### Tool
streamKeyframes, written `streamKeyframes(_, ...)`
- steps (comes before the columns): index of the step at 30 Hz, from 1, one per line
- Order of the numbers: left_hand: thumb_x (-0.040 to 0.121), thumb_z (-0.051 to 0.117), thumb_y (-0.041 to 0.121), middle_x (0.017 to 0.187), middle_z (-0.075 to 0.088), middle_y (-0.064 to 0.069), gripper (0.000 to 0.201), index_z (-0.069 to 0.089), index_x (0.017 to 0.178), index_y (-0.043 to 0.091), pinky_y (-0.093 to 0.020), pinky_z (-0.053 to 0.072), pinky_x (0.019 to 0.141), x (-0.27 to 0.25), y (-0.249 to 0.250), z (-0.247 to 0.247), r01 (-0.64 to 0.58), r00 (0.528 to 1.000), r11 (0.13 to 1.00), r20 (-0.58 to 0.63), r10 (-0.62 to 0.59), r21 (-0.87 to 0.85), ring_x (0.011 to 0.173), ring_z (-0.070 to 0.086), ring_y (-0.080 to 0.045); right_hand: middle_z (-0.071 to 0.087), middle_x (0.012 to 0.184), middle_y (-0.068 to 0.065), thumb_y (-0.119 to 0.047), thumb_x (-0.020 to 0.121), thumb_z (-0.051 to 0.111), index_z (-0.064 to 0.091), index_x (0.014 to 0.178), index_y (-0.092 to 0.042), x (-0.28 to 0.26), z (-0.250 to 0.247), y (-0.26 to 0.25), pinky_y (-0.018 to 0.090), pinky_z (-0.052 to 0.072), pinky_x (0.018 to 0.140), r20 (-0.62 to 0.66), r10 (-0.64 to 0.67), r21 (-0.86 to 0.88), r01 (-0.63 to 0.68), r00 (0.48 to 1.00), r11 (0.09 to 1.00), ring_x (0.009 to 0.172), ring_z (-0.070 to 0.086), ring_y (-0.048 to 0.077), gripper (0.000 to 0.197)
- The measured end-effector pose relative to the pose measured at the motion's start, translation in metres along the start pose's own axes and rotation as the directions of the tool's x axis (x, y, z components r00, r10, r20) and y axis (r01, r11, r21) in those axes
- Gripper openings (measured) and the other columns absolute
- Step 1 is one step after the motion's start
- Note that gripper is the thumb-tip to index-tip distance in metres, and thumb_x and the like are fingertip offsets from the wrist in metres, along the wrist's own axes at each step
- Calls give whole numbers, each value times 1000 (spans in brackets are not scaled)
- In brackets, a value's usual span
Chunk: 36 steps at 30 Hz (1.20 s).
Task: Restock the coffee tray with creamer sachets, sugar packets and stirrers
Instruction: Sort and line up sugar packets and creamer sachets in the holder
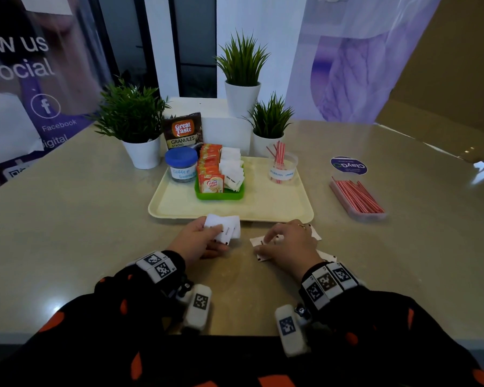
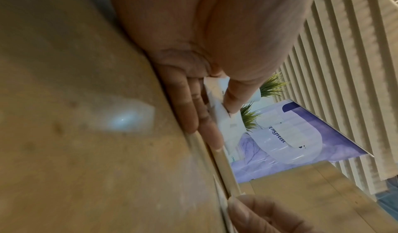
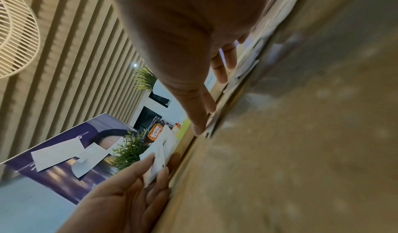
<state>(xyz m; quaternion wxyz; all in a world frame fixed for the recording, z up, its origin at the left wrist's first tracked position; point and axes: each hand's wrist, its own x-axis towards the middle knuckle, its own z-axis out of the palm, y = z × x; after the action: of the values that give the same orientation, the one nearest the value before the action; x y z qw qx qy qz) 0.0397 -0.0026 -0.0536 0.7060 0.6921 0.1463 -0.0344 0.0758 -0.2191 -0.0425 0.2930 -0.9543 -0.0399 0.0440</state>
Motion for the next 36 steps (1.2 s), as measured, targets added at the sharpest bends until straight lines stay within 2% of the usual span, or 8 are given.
streamKeyframes(5, 104, 52, 25, 99, 69, -10, 24, 50, 123, 11, -25, 58, 57, -1, -1, -2, -14, 1000, 1000, -13, 14, 16, 70, 73, -19, 51, 117, 2, -66, 61, 84, 61, 103, -20, -1, 6, -7, 39, 44, 95, -10, 28, -154, -29, 1000, 988, 118, 45, 28, 67)
streamKeyframes(8, 104, 52, 24, 94, 67, -9, 25, 49, 125, 11, -27, 60, 62, -2, 0, -1, -35, 999, 999, 1, 35, 34, 68, 71, -16, 54, 123, 4, -63, 67, 82, 62, 109, -17, -2, 8, -11, 42, 45, 97, 33, -7, -198, 14, 999, 980, 122, 44, 28, 65)
streamKeyframes(12, 104, 51, 23, 92, 63, -9, 25, 51, 124, 9, -27, 60, 60, -4, 0, -1, -49, 999, 998, 15, 48, 45, 67, 66, -15, 61, 91, 1, -36, 79, 76, 59, 83, -17, 1, 17, -9, 37, 45, 76, 38, -124, 48, 122, 992, 991, 92, 56, 25, 26)
streamKeyframes(15, 104, 51, 26, 92, 62, -10, 24, 52, 122, 9, -28, 59, 63, -4, -2, -2, -61, 998, 995, 37, 59, 74, 68, 65, -15, 62, 87, 0, -21, 92, 63, 66, 91, -15, 3, 18, -10, 30, 36, 73, 33, -215, 217, 203, 976, 955, 85, 56, 22, 7)
streamKeyframes(20, 102, 54, 31, 98, 65, -10, 21, 57, 116, 16, -34, 59, 75, -3, -2, -4, -72, 992, 990, 110, 58, 123, 78, 66, -19, 67, 81, -4, -22, 90, 70, 67, 93, -22, 0, 22, -22, 33, 53, 65, 32, -199, 507, 156, 979, 848, 73, 63, 14, 4)
streamKeyframes(25, 102, 54, 32, 100, 63, -11, 28, 53, 120, 10, -37, 59, 79, -2, -2, -5, -59, 992, 990, 114, 44, 132, 83, 66, -21, 58, 54, -6, -14, 102, 53, 70, 98, -15, 2, 25, -32, 22, 42, 49, 84, -251, 545, 166, 964, 821, 46, 51, 6, 17)
streamKeyframes(32, 100, 56, 41, 94, 69, -10, 31, 51, 119, 18, -38, 58, 71, 3, -7, -5, -89, 996, 977, 44, 82, 195, 77, 67, -18, 67, 65, 8, -45, 103, 52, 70, 93, -5, 4, 28, -47, 26, 46, 47, 213, -256, 624, 70, 943, 778, 52, 59, 21, 45)
streamKeyframes(36, 100, 56, 39, 95, 68, -13, 32, 47, 120, 16, -41, 62, 67, 5, -4, -2, -61, 998, 989, 3, 61, 134, 69, 67, -20, 75, 81, 8, -18, 97, 64, 72, 97, -12, 14, 31, -49, 32, 55, 54, 206, -265, 583, 99, 942, 806, 66, 69, 17, 10)
